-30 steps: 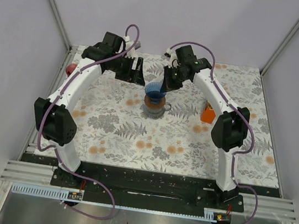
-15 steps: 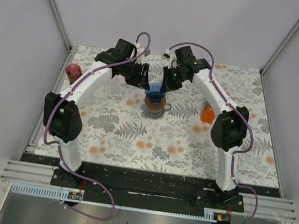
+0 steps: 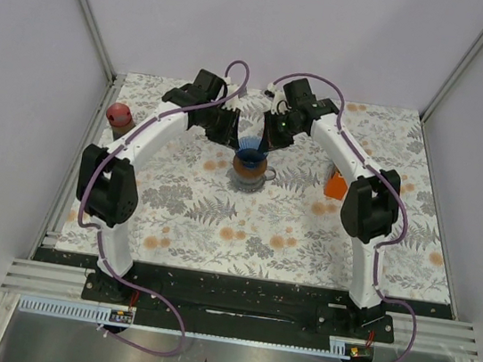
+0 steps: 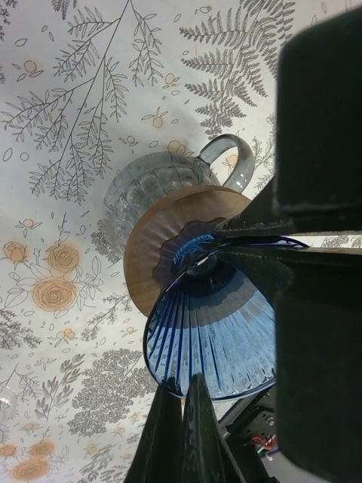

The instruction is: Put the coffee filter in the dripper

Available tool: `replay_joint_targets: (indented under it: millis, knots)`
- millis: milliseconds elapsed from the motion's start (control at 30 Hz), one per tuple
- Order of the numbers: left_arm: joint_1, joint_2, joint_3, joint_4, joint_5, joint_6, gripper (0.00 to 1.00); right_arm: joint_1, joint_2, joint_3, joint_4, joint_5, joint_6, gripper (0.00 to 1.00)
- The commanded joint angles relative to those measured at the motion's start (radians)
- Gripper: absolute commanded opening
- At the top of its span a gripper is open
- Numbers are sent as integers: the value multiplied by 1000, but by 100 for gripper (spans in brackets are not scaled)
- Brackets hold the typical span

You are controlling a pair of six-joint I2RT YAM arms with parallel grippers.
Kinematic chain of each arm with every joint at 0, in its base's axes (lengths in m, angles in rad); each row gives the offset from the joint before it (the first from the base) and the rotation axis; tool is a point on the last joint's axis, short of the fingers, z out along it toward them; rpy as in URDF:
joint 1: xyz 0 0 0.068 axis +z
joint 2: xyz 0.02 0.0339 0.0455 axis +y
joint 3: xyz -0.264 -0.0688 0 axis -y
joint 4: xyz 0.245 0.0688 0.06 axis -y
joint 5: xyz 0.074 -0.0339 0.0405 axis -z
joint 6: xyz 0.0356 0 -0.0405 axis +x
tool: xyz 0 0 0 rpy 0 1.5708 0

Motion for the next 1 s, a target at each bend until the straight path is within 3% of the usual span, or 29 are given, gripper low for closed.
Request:
replay_joint_targets:
  millis: [0,67,267,633,800,900,967]
  knots:
    - [-21,36,-22,37,23,2,20,9,-1,-64,50,11,-23,0]
    - [-23,45,-24,37,23,4,19,7,0,-78,60,3,-21,0]
    - [-26,48,-74,37,-2,30,0,9,-3,-116,74,33,-33,0]
    - [-24,84,-188,54,-40,59,0,9,3,-204,96,48,-43,0]
    - [-24,67,-153,55,-36,60,0,9,-1,-175,79,46,-43,0]
    - [-24,50,-96,40,-26,59,9,10,-4,-123,45,28,-36,2]
    - [-24,45,-52,22,-17,56,17,10,-9,-90,30,11,-36,13]
